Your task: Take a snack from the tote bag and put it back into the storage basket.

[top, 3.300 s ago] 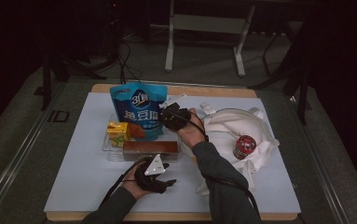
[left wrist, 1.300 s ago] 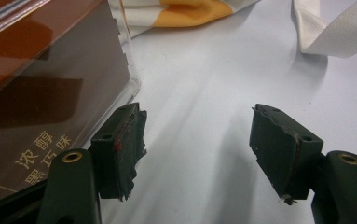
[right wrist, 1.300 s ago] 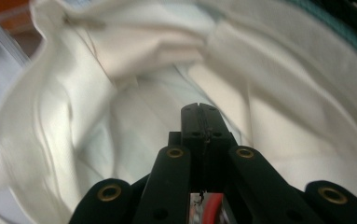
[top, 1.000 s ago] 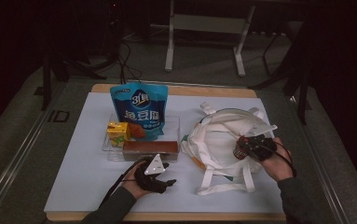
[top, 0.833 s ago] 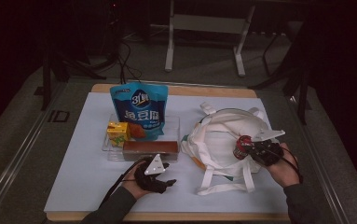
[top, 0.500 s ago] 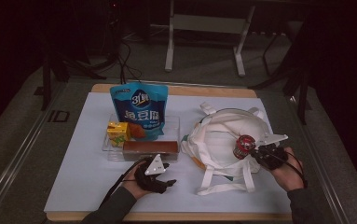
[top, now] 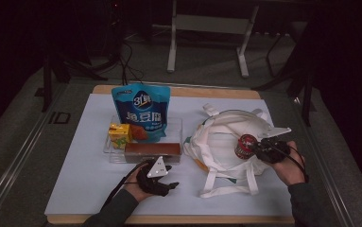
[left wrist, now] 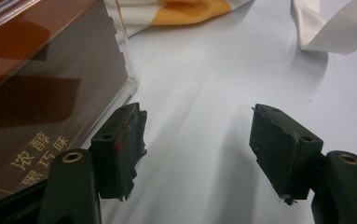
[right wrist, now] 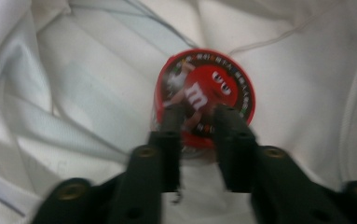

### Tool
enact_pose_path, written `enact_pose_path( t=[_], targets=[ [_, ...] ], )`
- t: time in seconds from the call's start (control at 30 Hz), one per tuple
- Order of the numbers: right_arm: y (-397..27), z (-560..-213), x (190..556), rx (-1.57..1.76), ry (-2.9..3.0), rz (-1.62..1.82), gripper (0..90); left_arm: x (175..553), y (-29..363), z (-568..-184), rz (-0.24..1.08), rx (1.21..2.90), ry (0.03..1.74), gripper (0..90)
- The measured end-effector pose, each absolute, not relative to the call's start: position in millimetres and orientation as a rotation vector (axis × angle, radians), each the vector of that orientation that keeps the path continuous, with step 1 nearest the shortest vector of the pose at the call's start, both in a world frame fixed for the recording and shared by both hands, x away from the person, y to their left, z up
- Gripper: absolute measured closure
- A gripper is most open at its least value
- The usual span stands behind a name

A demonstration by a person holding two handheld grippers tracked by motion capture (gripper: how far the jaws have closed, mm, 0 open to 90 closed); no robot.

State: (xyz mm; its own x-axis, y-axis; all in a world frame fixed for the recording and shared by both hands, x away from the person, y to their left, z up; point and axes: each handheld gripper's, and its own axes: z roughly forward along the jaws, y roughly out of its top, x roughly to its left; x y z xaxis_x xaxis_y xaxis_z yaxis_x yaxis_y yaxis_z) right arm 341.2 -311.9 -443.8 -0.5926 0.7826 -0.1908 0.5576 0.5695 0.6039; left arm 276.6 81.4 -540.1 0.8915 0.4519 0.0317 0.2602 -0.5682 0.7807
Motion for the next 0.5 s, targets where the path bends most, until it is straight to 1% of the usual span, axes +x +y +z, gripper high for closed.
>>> enact_pose_path(
  t=[0.03,0.23,0.27,0.33,0.37,0.5],
  targets=[
    [-312,-443,343,1.089,2.363,0.703,62.2,277,81,-540,0.286,2.202,0.51,34.5],
    [-315,-442,358,1.148,2.387,0.726,41.1,277,81,-540,0.285,2.204,0.508,34.5],
    [-316,-442,361,1.153,2.395,0.715,40.1,277,81,-540,0.284,2.204,0.508,34.5],
    [-315,-444,365,1.161,2.422,0.712,34.6,277,81,-540,0.284,2.205,0.507,34.5],
    [-314,-445,366,1.156,2.421,0.701,33.8,277,81,-540,0.284,2.205,0.508,34.5],
    [-309,-449,372,1.135,2.445,0.677,25.5,277,81,-540,0.285,2.206,0.507,34.5]
  ],
)
